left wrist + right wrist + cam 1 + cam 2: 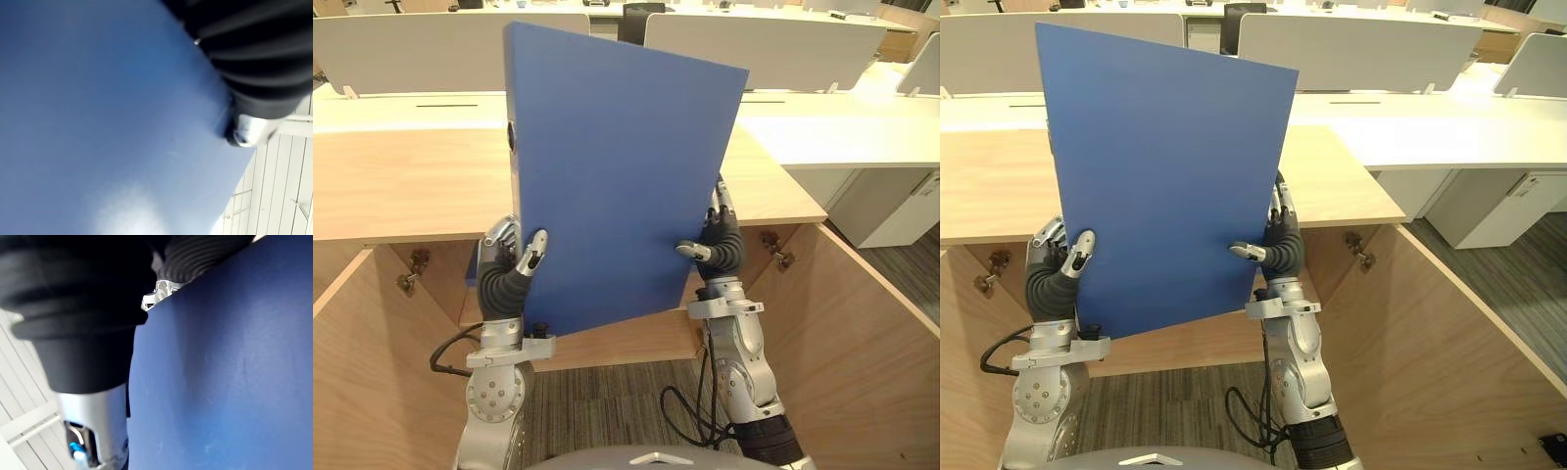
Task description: Walk over to the cabinet, pick up the folder, carry it to the office cabinet, place the folder inside the office cabinet, then close the office cabinet door
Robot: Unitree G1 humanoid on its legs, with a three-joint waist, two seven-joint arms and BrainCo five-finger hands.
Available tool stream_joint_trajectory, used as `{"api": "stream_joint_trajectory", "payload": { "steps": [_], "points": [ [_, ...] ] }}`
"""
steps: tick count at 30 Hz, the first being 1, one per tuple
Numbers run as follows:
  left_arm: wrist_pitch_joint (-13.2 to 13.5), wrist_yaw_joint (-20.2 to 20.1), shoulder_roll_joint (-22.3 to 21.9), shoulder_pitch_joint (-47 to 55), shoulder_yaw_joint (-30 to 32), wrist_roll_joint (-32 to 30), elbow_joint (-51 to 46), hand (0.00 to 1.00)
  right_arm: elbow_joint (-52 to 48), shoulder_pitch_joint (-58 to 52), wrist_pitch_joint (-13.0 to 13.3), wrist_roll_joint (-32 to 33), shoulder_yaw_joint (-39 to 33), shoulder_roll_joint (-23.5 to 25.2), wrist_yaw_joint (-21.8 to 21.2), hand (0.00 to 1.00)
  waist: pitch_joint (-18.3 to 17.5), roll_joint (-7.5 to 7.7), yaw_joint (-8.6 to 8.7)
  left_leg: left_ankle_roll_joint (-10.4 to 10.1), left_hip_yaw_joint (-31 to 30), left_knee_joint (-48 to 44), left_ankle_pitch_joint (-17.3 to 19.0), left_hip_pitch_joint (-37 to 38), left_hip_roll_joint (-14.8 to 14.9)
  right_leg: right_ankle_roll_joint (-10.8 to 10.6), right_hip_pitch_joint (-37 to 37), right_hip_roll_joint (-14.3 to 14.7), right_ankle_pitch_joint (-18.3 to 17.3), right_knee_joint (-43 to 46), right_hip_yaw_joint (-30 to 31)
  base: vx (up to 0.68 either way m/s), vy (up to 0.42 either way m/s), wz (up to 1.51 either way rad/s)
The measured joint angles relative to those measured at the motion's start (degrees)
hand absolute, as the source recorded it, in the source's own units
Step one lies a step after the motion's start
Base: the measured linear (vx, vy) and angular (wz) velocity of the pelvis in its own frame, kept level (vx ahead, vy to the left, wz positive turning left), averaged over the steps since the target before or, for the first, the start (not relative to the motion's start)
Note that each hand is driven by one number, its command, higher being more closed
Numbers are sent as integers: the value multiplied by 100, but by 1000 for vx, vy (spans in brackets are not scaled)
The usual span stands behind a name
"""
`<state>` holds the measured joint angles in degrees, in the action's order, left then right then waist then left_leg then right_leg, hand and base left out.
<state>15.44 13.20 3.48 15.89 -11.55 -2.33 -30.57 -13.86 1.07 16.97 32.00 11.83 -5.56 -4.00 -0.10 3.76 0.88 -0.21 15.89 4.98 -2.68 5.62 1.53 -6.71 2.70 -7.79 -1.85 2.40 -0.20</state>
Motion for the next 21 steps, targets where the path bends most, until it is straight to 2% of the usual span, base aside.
{"api": "stream_joint_trajectory", "payload": {
  "steps": [8,14,15,18,21],
  "points": [
    [0,-147,127,-51,-5,-7,-3,100,312,68,-128,184,45,-240,-314,0,-48,56,-16,2,-10,3,-72,-71,6,12,-71,5,56,-12,-14,-42,-2,1],
    [0,-243,344,-52,-16,-23,-18,100,643,147,-350,189,165,-455,-499,0,-57,64,-34,-19,-6,6,-92,-94,6,67,-98,1,51,-13,-15,-54,2,0],
    [2,-246,344,-52,-17,-22,-21,100,653,147,-354,194,164,-468,-526,100,-62,67,-34,-23,-8,6,-94,-101,6,67,-105,1,55,-14,-16,-34,2,2],
    [4,-339,384,-53,-26,-38,-21,100,899,147,-381,283,249,-538,-606,100,-185,100,-35,-30,-9,5,-111,-187,9,67,-192,2,86,-19,-18,-26,1,0],
    [6,-380,598,-58,-25,-66,-21,100,1104,149,-579,423,413,-877,-869,100,-228,119,-43,-29,-11,5,-120,-210,6,72,-197,0,113,-51,-18,0,0,0]
  ]
}}
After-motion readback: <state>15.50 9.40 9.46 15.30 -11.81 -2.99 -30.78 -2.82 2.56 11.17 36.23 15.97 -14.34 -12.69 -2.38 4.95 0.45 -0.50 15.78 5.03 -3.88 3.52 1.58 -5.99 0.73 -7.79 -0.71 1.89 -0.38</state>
